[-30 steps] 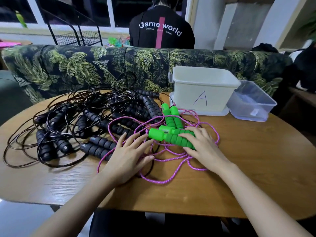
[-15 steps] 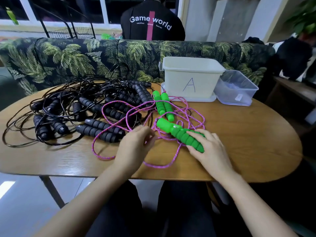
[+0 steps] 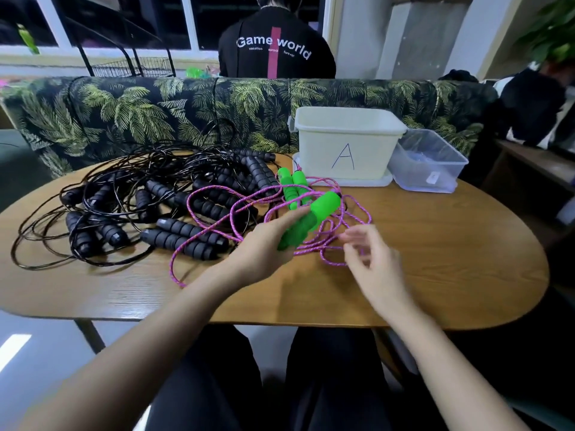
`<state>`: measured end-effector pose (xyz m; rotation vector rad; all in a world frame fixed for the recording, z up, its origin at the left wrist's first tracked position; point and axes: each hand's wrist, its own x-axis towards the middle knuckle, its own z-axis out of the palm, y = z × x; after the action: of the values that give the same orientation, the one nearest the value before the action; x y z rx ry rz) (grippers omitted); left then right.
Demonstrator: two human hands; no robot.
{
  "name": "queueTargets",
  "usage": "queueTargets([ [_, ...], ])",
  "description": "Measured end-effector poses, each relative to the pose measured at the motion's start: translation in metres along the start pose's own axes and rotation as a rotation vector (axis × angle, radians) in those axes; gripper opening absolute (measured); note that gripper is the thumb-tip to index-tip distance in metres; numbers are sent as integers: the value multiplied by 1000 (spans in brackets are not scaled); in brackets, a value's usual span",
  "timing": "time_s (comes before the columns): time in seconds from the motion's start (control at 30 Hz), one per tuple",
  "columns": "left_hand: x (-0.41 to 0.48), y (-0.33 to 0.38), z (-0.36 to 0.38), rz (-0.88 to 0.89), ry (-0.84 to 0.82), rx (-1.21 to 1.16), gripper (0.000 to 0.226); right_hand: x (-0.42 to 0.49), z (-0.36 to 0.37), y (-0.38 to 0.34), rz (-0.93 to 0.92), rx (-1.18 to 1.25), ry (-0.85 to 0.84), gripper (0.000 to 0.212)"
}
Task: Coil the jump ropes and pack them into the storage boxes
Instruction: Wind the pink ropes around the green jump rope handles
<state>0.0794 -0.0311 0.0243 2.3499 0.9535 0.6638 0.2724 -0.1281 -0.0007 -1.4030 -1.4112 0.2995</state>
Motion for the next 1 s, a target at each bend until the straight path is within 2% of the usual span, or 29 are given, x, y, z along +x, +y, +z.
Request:
queueTargets([
  [0.07, -3, -11, -2, 179, -126, 440, 82, 12, -10, 14, -188, -274, 34, 23],
  [0.13, -9, -25, -2, 411, -165, 815, 84, 20, -14, 28, -327, -419, -77, 31],
  [0.2, -16, -38, 0, 535, -142, 944, 72, 24, -14, 40, -381, -509, -247, 37],
  [0.27, -19, -56, 5, 554, -112, 883, 57, 24, -12, 50, -381, -585, -397, 45],
  [0.33, -21, -68, 8, 496, -139, 793, 56, 25, -13, 56, -337, -603, -478, 53],
  [0.53, -32, -70, 7, 342, -179, 558, 52, 31, -26, 64, -353, -758, -434, 62],
  [0.73, -35, -69, 14, 307, -140, 480, 48, 22, -54, 89, -292, -786, -252, 38],
  [0.83, -36, -64, 16, 344, -84, 517, 45, 19, -55, 87, -330, -783, -228, 18],
  [1.0, -49, -51, 15, 441, 3, 500, 43, 13, -58, 72, -360, -768, -150, 7],
])
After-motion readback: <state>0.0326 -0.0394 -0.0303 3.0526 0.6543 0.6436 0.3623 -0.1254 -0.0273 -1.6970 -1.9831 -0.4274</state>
